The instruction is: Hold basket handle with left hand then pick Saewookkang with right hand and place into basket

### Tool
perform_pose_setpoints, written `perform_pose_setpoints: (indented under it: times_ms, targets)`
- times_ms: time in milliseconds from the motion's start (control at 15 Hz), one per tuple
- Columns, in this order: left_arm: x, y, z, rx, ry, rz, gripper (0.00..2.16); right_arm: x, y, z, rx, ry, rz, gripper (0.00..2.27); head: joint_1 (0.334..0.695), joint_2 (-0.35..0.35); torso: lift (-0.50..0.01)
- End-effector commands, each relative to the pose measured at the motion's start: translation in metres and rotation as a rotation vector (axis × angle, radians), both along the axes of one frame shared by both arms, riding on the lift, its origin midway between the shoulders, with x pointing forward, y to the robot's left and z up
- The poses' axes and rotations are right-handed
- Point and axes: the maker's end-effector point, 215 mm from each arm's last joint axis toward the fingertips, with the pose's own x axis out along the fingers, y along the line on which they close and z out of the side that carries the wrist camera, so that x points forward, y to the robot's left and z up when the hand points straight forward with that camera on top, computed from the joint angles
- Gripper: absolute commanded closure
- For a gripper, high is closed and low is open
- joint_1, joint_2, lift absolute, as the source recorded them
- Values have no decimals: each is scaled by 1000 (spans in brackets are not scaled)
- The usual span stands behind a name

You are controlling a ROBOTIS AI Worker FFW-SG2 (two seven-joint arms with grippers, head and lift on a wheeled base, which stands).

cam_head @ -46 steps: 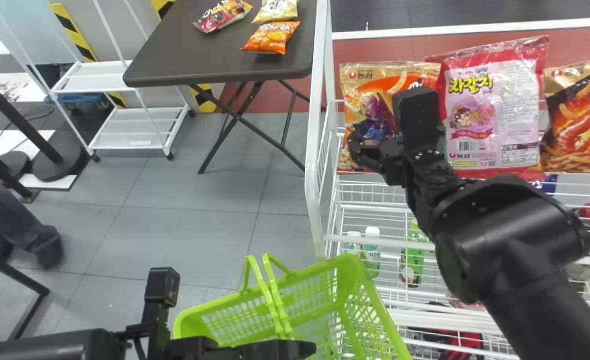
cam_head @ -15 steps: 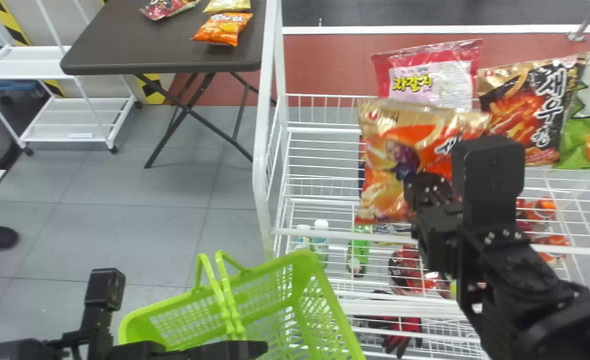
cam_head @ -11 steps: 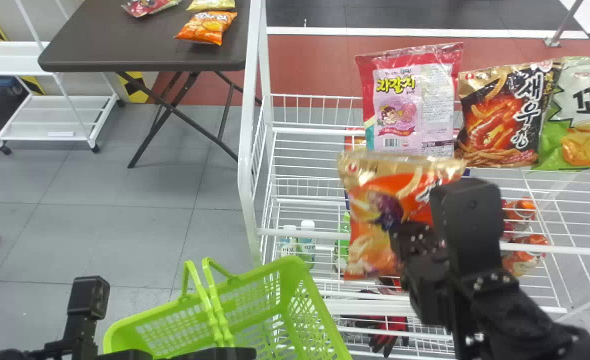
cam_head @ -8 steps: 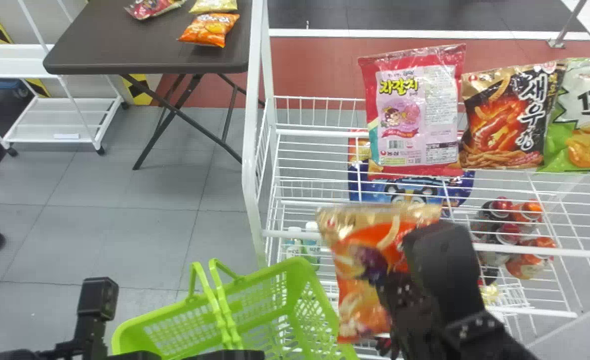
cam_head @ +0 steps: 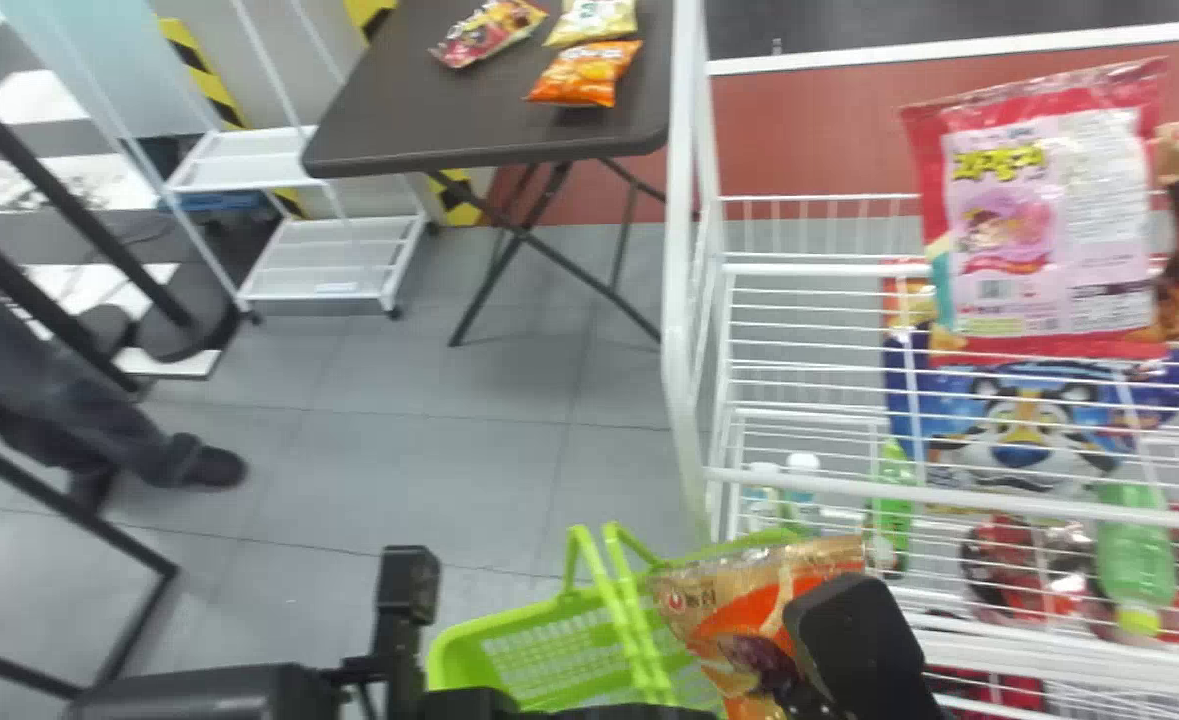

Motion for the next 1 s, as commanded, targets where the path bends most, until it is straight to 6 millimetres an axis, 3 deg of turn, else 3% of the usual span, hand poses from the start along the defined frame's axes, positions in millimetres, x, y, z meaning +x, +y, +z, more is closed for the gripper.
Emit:
perform_pose_setpoints:
  times_ms: [0,67,133,200,267,400,467,600,667,733,867,933]
  targets:
    - [-4,-1,2,-18,30,1,2152,-15,21,-13,33,34,36,2088,695,350,-17]
    - [-4,-2,2,-20,30,2,2152,-21,24,-18,39,57,51,1639,695,350,-17]
    - [-4,-3,2,-21,31,-1,2152,-24,25,-19,42,61,53,633,695,350,-17]
    - [-4,-3,2,-21,31,-1,2152,-25,23,-18,42,58,54,-2,695,350,-17]
    - [-5,-3,2,-21,32,-1,2152,-22,20,-14,53,38,41,-2,695,350,-17]
    - [-6,-3,1,-21,35,-1,2152,9,6,10,99,-74,-20,33,695,350,-17]
    - [-7,-4,1,-21,35,-3,2152,33,-6,27,126,-176,-61,39,695,350,-17]
    - [-8,-3,1,-20,37,-1,2152,75,-41,63,171,-373,-154,43,695,350,-17]
    - [-8,-4,1,-21,37,-3,2152,89,-70,68,161,-425,-207,43,695,338,-17]
    - [-8,-4,1,-21,37,-3,2152,98,-99,66,143,-458,-251,43,695,257,-17]
    - [-8,-4,0,-22,40,-4,2152,108,-149,69,155,-535,-335,43,695,169,-17]
    - [-9,-6,0,-22,41,-8,2152,114,-172,85,195,-632,-365,43,695,75,-17]
